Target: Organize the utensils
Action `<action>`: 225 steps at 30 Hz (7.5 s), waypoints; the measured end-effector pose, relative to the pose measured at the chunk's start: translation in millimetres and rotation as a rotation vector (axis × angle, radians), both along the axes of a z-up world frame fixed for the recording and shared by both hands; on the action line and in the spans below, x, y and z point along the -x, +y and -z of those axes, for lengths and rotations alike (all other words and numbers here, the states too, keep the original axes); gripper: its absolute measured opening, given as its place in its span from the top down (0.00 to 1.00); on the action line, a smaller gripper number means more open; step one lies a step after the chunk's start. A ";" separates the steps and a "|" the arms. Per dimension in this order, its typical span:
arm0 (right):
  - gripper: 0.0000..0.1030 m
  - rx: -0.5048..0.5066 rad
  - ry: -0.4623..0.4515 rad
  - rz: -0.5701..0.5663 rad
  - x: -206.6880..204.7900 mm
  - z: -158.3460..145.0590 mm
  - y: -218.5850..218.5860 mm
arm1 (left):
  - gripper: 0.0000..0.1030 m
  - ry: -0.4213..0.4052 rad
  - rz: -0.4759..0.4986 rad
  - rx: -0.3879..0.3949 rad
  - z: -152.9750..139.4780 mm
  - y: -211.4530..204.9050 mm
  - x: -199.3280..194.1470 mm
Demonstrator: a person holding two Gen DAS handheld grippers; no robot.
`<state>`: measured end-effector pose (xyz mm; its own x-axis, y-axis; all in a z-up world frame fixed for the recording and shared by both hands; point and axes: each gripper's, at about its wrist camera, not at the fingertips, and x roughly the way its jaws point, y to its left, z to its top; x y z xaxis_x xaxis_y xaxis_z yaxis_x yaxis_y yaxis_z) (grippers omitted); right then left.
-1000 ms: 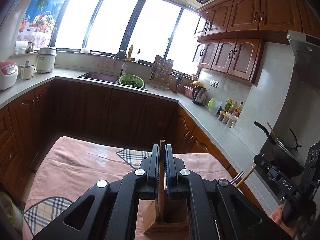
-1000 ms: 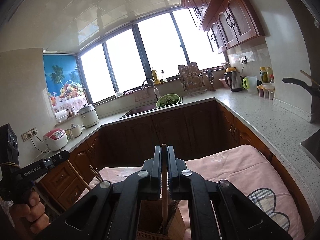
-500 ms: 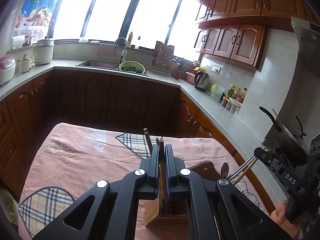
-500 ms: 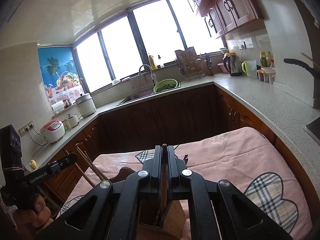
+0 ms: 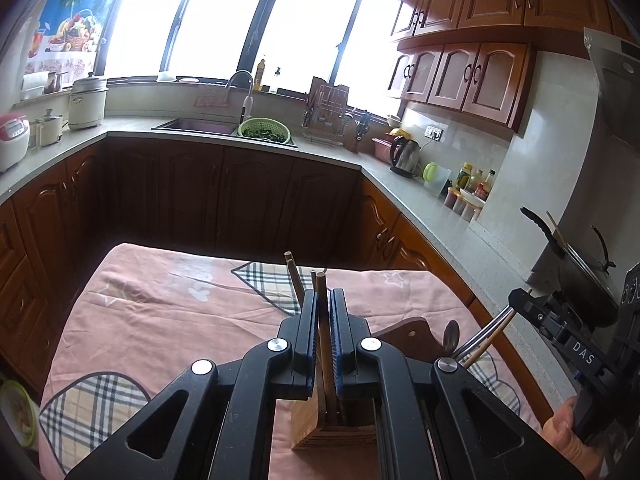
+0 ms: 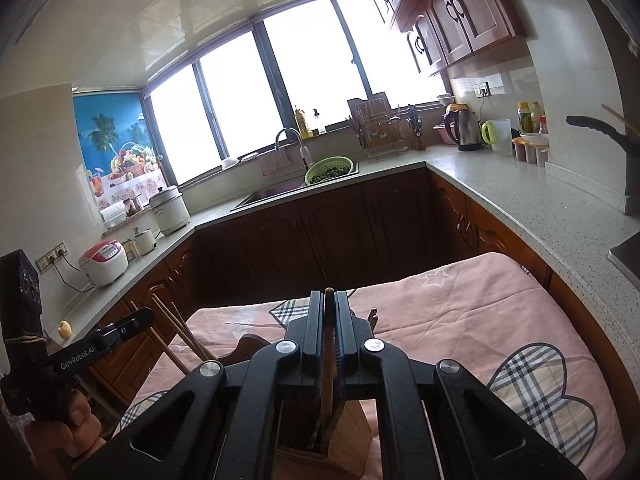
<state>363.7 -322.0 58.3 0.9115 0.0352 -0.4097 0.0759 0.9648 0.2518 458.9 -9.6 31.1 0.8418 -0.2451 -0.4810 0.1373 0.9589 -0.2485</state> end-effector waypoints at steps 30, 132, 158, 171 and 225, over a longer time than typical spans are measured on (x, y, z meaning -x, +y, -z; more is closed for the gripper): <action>0.41 -0.034 -0.042 0.033 16.4 -5.7 -1.4 | 0.39 -0.009 -0.041 -0.026 -1.5 2.5 20.3; 0.00 0.242 -0.143 -0.011 369.3 77.8 108.3 | 0.01 -0.113 -0.153 -0.273 41.1 1.1 457.1; 0.00 0.203 -0.250 0.029 388.3 107.8 97.1 | 0.01 -0.160 -0.189 -0.251 79.1 13.6 466.8; 0.00 0.214 -0.229 0.012 384.1 108.1 102.4 | 0.01 -0.155 -0.185 -0.257 79.7 11.9 468.0; 0.00 0.210 -0.220 -0.003 383.4 105.2 111.1 | 0.01 -0.144 -0.180 -0.265 79.8 6.8 470.5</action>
<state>-19.7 -211.0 -46.9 0.9792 -0.0269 -0.2010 0.0391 0.9976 0.0569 -11.7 -2.9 -48.7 0.9238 0.0307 -0.3817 -0.0242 0.9995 0.0219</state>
